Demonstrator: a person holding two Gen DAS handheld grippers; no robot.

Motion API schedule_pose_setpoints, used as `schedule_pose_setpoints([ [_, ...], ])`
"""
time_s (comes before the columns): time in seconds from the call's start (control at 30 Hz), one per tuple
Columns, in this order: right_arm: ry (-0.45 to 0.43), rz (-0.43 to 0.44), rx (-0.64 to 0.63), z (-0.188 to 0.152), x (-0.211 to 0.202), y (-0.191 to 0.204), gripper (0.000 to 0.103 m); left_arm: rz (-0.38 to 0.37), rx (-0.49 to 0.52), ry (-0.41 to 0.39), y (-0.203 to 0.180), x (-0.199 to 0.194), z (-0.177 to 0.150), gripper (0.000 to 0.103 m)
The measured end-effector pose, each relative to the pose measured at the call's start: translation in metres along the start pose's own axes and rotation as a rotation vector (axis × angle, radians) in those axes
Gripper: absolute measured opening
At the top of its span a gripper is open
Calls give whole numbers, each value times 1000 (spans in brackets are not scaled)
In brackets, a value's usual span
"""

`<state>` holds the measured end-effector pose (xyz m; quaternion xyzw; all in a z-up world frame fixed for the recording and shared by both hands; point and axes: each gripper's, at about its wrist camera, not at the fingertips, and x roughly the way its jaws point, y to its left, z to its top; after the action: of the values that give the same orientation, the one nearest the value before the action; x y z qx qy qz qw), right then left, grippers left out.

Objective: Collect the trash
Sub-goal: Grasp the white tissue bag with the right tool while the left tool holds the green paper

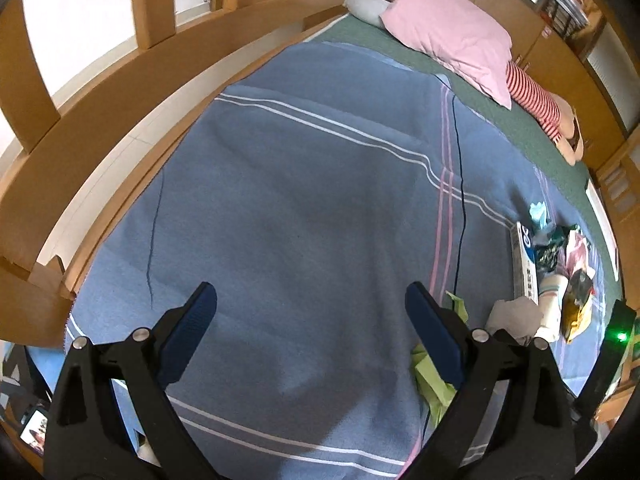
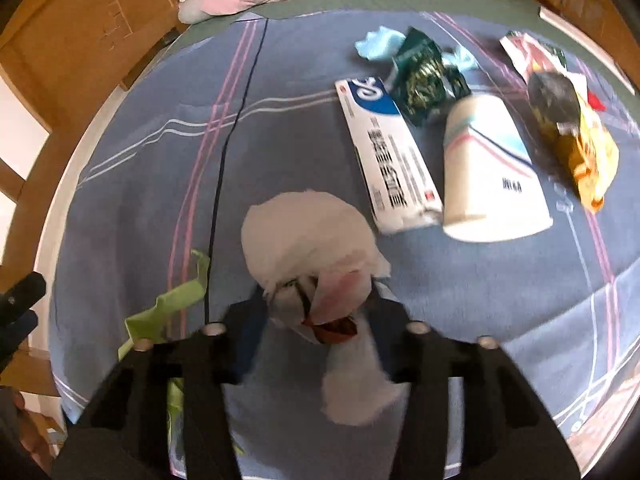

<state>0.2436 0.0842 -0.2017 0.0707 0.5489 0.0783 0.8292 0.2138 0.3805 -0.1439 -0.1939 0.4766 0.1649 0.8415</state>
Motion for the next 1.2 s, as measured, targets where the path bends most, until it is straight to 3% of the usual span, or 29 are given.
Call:
schedule_pose_setpoints([
  [0.07, -19, 10, 27, -6, -5, -8, 32, -1, 23, -4, -6, -1, -3, 95],
  [0.27, -96, -7, 99, -31, -30, -25, 29, -11, 96, -4, -28, 0, -9, 95],
  [0.5, -112, -3, 145, -28, -46, -35, 29, -53, 96, 27, -27, 4, -10, 95],
  [0.63, -107, 2, 162, -31, -51, -35, 29, -102, 53, 65, -24, 9, -11, 95],
  [0.9, -50, 60, 168, -47, -44, -24, 29, -102, 58, 78, -25, 11, -13, 95],
  [1.2, -10, 63, 152, -52, -43, -9, 29, -108, 79, 85, -29, 11, -16, 95],
])
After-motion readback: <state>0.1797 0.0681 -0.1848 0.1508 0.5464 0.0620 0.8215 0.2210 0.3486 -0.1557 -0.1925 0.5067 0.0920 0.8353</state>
